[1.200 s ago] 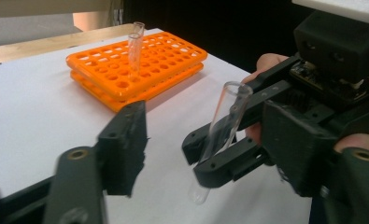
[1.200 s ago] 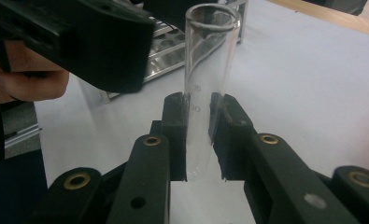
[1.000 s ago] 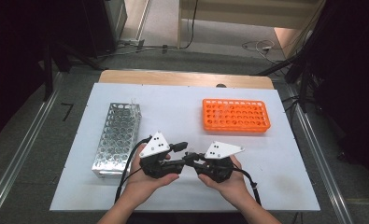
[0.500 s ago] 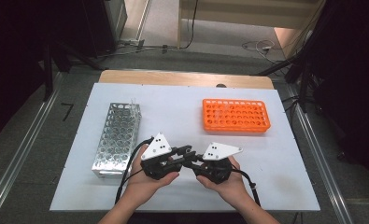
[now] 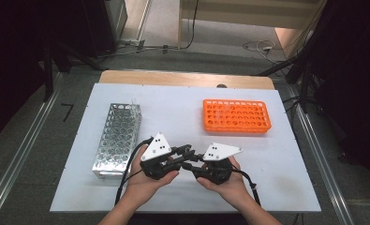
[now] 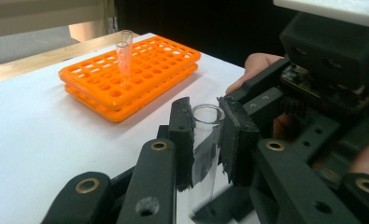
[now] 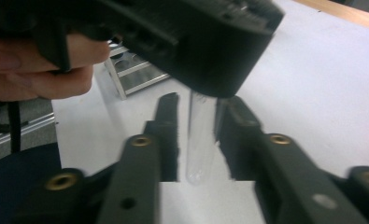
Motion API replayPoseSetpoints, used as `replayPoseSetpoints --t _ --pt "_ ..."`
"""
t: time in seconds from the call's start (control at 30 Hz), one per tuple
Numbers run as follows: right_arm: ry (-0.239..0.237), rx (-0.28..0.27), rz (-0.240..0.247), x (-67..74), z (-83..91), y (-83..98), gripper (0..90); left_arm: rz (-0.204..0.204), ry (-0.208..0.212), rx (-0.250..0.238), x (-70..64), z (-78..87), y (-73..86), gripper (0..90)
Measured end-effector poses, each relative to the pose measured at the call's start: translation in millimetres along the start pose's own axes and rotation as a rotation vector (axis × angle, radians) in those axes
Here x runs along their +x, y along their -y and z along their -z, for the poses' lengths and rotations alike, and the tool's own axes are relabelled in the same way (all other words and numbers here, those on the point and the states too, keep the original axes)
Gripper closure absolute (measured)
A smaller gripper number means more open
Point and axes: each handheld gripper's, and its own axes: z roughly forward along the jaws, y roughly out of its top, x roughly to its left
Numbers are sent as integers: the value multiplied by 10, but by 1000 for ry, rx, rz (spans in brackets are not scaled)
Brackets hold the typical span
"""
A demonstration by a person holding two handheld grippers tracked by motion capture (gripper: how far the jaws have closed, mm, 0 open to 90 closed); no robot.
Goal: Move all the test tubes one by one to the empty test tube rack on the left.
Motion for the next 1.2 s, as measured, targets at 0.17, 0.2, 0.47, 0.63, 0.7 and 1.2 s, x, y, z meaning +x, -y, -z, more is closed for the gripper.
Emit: replayPoseSetpoints --t 0.17,0.2,0.47,0.63,0.7,1.2 --pt "-21 -9 -31 -25 10 -3 343 6 -13 -12 46 35 -21 751" --pt "-23 -13 -33 -39 18 -5 298 7 -17 -16 58 42 -25 751" --pt "-3 -40 -49 -142 124 -10 2 19 -62 -27 170 101 -54 752" --pt "-15 -57 -65 -226 221 8 0 24 -84 -36 231 145 -83 752" --pt "1 -62 -62 -253 260 17 0 29 -95 -42 263 167 -94 752" --pt "66 -52 -103 -496 495 187 0 57 -201 -73 602 391 -160 752"
